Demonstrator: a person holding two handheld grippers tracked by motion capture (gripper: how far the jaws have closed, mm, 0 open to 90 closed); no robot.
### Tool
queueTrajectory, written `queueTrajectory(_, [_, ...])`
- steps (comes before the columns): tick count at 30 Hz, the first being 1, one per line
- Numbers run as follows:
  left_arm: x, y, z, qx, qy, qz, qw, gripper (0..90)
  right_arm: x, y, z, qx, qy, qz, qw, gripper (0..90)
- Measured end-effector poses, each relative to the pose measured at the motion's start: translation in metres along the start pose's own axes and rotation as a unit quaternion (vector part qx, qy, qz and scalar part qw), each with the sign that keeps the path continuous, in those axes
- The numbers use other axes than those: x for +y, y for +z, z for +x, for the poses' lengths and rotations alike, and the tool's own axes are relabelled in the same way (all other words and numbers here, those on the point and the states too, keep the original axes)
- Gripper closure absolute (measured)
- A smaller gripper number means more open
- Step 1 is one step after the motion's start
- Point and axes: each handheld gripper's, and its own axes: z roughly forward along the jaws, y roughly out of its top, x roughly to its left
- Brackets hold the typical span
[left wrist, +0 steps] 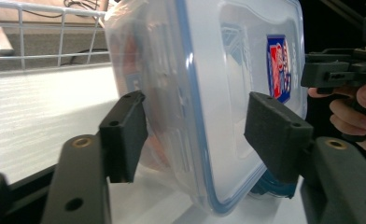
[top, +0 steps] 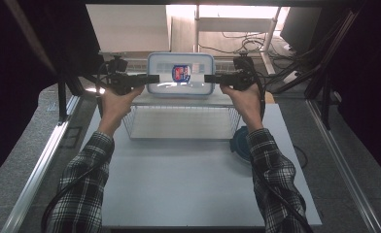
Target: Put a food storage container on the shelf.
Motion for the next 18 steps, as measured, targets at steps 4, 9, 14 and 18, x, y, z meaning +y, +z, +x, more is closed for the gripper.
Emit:
queueTrajectory(4, [-0.002,0.003,0.007,-0.013,-0.019,0.001,0.9997,32.0,-0.002,0.006,0.004,-0.022,-0.011,0.018,0.9995,42.1])
queueTrajectory(9, [0.001,0.001,0.006,0.004,-0.020,0.000,0.9998,31.6,-0.003,0.006,0.003,-0.019,-0.009,0.015,0.9997,43.7])
queueTrajectory(14, [0.003,-0.004,-0.001,0.048,0.013,-0.001,0.9987,28.2,-0.004,0.005,0.007,-0.028,-0.011,0.015,0.9994,43.7])
queueTrajectory(18, [0.003,-0.005,-0.002,0.058,0.016,-0.003,0.9982,32.9,-0.005,0.003,0.013,-0.053,-0.022,-0.007,0.9983,45.9])
